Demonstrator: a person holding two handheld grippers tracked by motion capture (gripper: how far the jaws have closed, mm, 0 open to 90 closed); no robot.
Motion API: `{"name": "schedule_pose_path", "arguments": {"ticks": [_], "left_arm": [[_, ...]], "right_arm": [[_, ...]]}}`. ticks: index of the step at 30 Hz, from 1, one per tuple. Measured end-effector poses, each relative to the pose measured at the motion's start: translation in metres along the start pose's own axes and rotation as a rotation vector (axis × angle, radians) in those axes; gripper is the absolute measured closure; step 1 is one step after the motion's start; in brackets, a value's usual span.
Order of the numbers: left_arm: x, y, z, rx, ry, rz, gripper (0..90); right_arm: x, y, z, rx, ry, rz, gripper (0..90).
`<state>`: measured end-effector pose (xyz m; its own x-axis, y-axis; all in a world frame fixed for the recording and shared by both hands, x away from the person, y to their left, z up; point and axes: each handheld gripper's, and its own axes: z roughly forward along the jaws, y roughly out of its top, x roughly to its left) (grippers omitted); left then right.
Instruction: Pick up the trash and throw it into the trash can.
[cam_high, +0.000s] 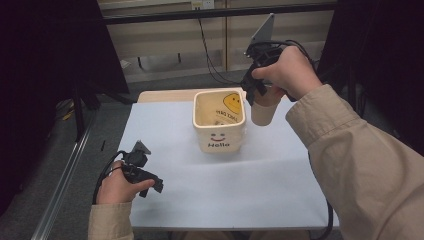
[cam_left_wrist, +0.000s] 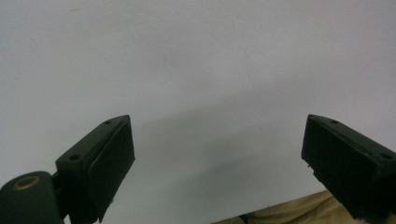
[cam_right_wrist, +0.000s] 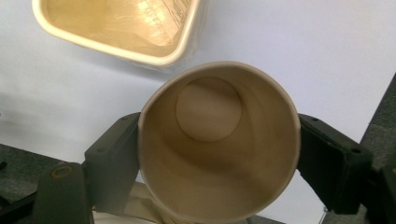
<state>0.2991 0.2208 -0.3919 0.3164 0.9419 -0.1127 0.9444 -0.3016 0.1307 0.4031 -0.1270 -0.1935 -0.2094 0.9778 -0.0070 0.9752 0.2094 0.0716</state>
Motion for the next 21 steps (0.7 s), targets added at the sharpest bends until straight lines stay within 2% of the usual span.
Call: {"name": "schedule_pose_path", "arguments": {"ticks": [12, 18, 21], "left_arm": [[0.002, -0.001, 0.0, -0.001, -0.002, 0.0, 9.3], [0.002, -0.001, 0.0, 0.003, -0.011, 0.0, 9.3], [0.002, -0.002, 0.0, -0.006, 0.002, 0.004, 9.3]], "right_arm": [[-0.001, 0.016, -0.022, -0.017, 0.008, -0.008, 20.3], [-0.001, 0.025, -0.023, -0.011, 0.01, -0.005, 20.4], [-0.001, 0.027, -0.023, -0.01, 0.0, -0.001, 20.4]]}}
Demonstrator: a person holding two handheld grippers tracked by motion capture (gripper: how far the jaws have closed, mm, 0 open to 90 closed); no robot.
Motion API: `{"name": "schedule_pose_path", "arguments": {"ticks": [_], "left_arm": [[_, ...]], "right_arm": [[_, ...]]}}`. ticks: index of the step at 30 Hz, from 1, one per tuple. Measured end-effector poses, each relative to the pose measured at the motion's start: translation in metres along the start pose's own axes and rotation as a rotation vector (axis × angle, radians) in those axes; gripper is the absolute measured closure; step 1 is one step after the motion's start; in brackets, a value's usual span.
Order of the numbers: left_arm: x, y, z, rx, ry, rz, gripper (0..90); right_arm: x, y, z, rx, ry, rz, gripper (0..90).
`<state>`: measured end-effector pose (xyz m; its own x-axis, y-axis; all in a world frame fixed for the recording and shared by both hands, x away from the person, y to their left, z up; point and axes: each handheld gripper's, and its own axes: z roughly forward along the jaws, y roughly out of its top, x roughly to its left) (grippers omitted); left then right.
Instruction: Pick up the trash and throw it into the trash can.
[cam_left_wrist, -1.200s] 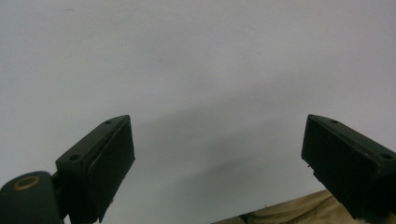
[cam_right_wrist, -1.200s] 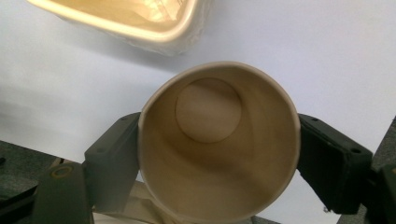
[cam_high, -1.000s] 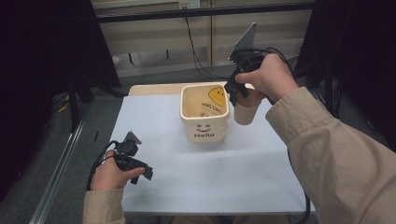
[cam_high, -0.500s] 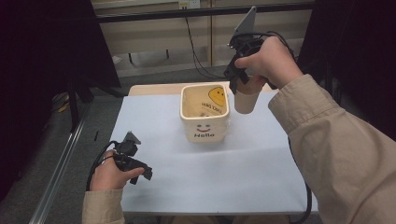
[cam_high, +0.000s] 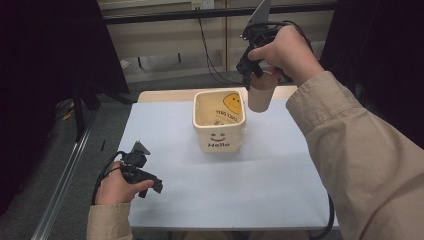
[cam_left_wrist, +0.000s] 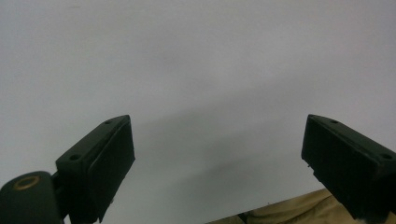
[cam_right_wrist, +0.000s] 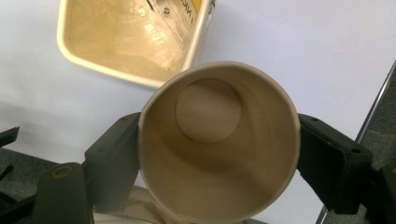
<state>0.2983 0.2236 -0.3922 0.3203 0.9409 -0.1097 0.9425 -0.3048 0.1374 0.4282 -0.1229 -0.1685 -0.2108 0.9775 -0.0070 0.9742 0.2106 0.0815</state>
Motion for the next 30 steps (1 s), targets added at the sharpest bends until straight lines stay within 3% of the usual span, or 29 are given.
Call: {"name": "schedule_pose_path", "arguments": {"ticks": [6, 22, 30], "left_arm": [[0.0, 0.0, 0.0, 0.002, -0.002, 0.001, 9.3], [0.001, -0.001, 0.0, 0.013, -0.01, 0.012, 9.3], [0.0, -0.002, 0.0, 0.006, -0.01, 0.003, 9.3]], "right_arm": [[0.004, 0.008, 0.002, -0.011, 0.001, -0.008, 20.3], [0.039, 0.039, 0.004, -0.038, 0.028, -0.064, 20.2], [0.043, 0.045, 0.012, -0.038, 0.021, -0.072, 20.2]]}}
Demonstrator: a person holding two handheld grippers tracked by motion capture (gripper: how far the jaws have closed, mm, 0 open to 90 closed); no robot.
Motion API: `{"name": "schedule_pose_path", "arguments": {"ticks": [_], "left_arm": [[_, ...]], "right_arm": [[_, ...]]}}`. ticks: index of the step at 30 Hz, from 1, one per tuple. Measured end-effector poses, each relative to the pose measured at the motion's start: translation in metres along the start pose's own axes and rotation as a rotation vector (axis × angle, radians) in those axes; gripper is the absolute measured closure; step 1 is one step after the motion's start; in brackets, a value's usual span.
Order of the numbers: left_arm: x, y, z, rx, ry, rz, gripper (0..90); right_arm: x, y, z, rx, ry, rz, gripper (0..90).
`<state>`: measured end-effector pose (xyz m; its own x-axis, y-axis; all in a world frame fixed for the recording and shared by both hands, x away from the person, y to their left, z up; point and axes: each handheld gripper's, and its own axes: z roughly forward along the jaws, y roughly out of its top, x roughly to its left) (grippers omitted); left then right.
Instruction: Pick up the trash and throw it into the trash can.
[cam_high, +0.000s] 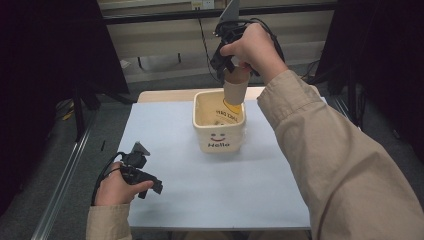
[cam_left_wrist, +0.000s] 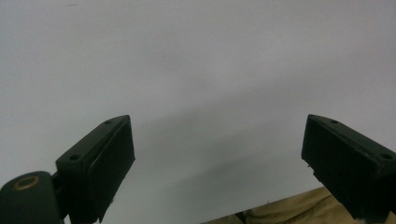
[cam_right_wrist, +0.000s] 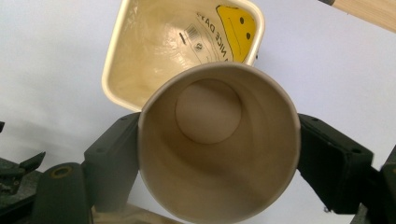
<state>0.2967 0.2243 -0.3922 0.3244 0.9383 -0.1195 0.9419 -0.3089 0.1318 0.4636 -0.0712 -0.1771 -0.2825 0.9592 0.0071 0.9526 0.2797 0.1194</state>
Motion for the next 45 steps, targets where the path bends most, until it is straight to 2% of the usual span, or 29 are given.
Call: {"name": "schedule_pose_path", "arguments": {"ticks": [1, 3, 6, 11, 24, 36, 45], "left_arm": [[0.0, 0.0, 0.0, -0.001, -0.007, -0.009, 9.3], [0.001, 0.0, -0.001, -0.008, 0.009, 0.004, 9.3], [0.0, 0.0, 0.0, -0.005, 0.0, 0.001, 9.3], [-0.001, 0.0, 0.0, -0.006, -0.001, 0.003, 9.3], [-0.001, 0.0, -0.002, -0.005, 0.004, 0.008, 9.3], [-0.001, 0.0, -0.002, -0.012, 0.004, 0.009, 9.3], [-0.001, 0.0, -0.003, -0.002, -0.002, 0.004, 9.3]], "right_arm": [[0.001, 0.001, 0.002, -0.006, 0.0, -0.001, 20.2], [0.003, 0.002, 0.006, -0.003, -0.002, 0.001, 20.2], [0.004, 0.003, 0.01, -0.002, 0.0, -0.003, 20.2], [0.009, 0.006, 0.03, 0.018, 0.01, -0.015, 20.1], [0.011, 0.009, 0.06, 0.039, 0.006, -0.027, 20.1], [0.012, 0.009, 0.067, 0.037, 0.001, -0.036, 18.7], [0.012, 0.01, 0.067, 0.024, 0.003, -0.03, 12.8]]}}
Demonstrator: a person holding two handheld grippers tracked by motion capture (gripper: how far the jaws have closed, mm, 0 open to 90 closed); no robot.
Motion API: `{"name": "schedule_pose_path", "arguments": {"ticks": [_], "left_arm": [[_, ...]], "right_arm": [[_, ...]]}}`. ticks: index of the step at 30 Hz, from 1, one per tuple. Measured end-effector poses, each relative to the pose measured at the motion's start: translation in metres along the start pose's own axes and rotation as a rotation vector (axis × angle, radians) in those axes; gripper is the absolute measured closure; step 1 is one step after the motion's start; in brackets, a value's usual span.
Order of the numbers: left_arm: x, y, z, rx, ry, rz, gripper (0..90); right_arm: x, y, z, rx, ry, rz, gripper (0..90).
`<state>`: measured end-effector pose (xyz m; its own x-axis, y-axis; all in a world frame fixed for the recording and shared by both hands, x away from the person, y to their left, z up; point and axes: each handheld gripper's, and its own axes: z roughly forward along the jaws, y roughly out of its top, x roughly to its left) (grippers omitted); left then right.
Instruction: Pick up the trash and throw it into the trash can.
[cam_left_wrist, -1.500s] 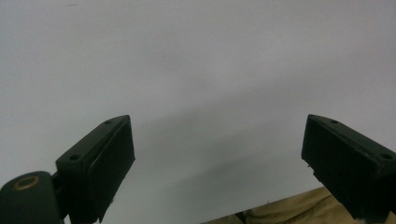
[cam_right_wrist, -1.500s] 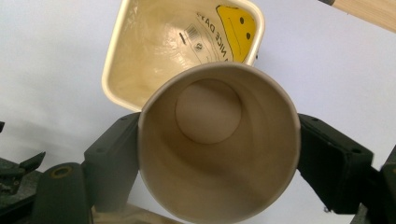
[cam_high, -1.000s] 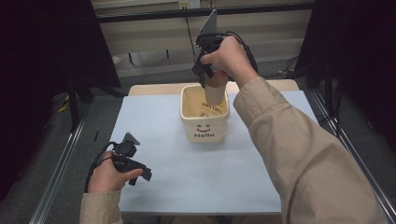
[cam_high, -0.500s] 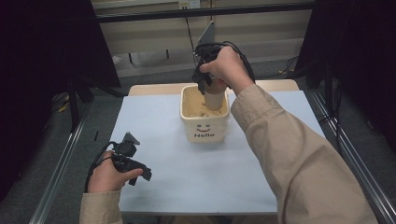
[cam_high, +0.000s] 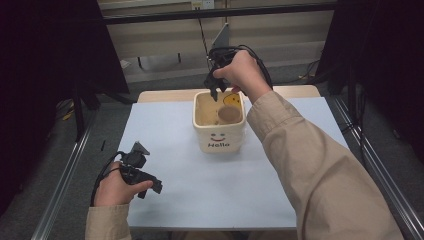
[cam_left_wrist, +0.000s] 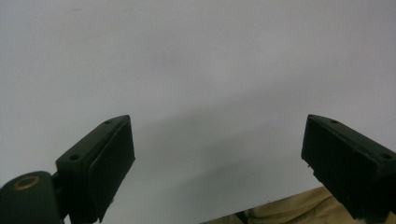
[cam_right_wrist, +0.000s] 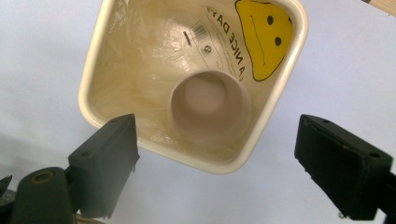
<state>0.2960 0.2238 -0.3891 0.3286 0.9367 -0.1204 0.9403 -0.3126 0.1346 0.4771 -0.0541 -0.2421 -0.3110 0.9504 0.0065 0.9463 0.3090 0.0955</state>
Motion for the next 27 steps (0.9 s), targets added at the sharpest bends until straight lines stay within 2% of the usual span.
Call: {"name": "schedule_pose_path", "arguments": {"ticks": [4, 10, 16, 26, 27], "left_arm": [[0.0, 0.0, 0.0, -0.008, -0.003, -0.006, 9.3], [0.0, 0.0, 0.0, -0.009, 0.005, 0.005, 9.3], [-0.001, 0.0, 0.001, -0.019, 0.004, -0.002, 9.4], [-0.001, 0.001, 0.001, 0.0, 0.006, 0.014, 9.4], [-0.002, 0.001, 0.001, -0.003, 0.001, 0.001, 9.4]], "right_arm": [[-0.001, -0.001, -0.002, -0.003, 0.003, -0.001, 11.7], [-0.004, -0.003, -0.007, -0.013, 0.009, -0.001, 10.7], [-0.009, -0.007, -0.016, -0.016, -0.003, 0.003, 10.5], [-0.019, -0.012, -0.054, -0.041, -0.009, 0.014, 9.6], [-0.02, -0.012, -0.057, -0.046, -0.006, 0.015, 9.6]]}}
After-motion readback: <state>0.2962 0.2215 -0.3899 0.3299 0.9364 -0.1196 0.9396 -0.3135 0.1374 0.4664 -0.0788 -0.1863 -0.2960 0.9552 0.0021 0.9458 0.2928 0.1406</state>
